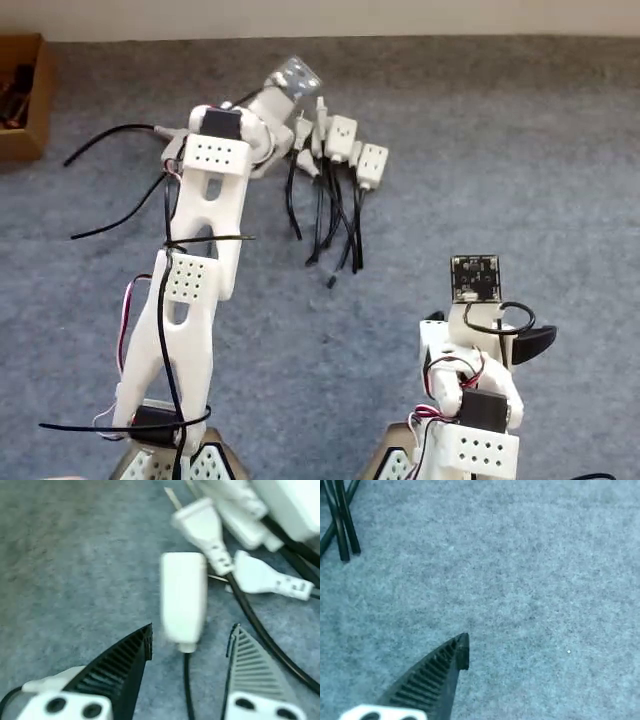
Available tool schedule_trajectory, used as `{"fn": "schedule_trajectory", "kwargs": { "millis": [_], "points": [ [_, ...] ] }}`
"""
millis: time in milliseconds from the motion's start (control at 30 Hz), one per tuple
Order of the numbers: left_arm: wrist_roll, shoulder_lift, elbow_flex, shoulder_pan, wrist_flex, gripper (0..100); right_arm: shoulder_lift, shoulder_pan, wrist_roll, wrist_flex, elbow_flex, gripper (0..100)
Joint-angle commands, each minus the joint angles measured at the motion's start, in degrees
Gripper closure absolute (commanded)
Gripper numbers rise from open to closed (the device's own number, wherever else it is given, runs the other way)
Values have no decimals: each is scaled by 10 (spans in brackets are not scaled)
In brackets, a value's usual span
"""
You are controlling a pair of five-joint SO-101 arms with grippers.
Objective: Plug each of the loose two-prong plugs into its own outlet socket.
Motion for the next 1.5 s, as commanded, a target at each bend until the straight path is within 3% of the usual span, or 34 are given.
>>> {"fn": "schedule_trajectory", "kwargs": {
  "millis": [0,400,533,1000,1100,1267,1467],
  "points": [
    [18,-10,-41,-7,-25,761,-9,-4,4,3,37,416],
    [17,51,5,9,-75,779,-9,-4,5,3,37,416],
    [17,40,4,4,-72,998,-9,-4,5,3,37,416],
    [17,-216,22,7,197,996,-10,-4,5,0,48,416],
    [-4,-303,124,7,196,996,-10,-4,5,-1,48,416],
    [-38,-481,422,35,196,996,-10,-4,5,-1,48,416],
    [-137,-738,829,134,195,996,-10,-6,5,-1,48,416]
  ]
}}
